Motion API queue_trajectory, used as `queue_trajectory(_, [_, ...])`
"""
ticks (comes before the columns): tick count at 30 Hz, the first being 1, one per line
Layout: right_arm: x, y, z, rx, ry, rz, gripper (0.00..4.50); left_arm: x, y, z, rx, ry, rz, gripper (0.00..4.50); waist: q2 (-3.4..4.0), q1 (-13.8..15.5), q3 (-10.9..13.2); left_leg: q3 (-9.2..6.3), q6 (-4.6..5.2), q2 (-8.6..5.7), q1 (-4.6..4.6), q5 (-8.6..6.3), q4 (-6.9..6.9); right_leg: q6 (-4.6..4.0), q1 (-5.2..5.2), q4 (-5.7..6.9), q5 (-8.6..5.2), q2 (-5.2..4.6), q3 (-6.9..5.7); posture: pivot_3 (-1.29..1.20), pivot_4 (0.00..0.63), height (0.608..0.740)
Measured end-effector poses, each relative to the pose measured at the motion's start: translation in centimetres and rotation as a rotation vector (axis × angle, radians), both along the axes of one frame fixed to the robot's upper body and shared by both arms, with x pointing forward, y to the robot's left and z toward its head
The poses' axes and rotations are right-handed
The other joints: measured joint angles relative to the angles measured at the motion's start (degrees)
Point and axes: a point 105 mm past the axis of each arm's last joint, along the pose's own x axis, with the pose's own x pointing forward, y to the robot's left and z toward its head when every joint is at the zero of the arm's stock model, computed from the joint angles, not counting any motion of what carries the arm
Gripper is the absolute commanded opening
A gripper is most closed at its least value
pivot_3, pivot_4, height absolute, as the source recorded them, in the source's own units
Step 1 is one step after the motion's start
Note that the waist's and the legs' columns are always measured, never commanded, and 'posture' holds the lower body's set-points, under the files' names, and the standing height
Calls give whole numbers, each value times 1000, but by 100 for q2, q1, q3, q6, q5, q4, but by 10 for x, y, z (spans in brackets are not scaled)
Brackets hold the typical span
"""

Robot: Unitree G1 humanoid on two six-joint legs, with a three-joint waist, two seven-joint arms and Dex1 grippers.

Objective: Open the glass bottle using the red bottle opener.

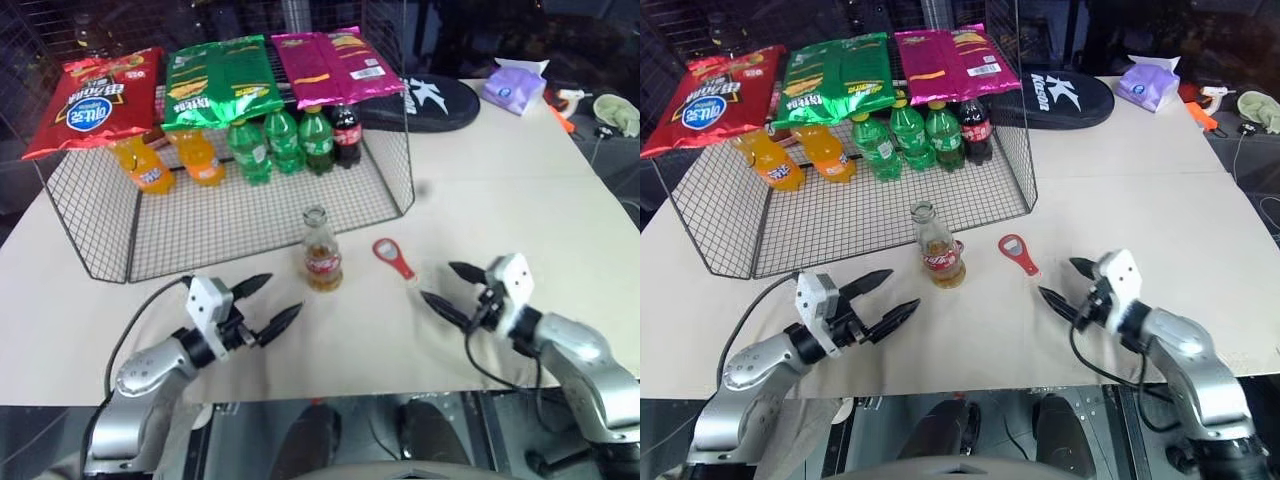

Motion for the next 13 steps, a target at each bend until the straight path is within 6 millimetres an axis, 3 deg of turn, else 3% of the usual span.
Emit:
queue_trajectory(4, [-15,-33,-21,-50,34,-32,4439,-6,18,-3,41,22,54,4500,-3,6,-1,1,-1,-3,7,0,2,0,10,-2,0,-1,1,0,150,740])
queue_trajectory(13, [-16,-54,-30,-46,10,-44,4439,-21,26,-16,74,84,128,4500,-3,14,-1,4,6,3,18,-4,2,0,21,-2,0,-10,5,0,150,740])
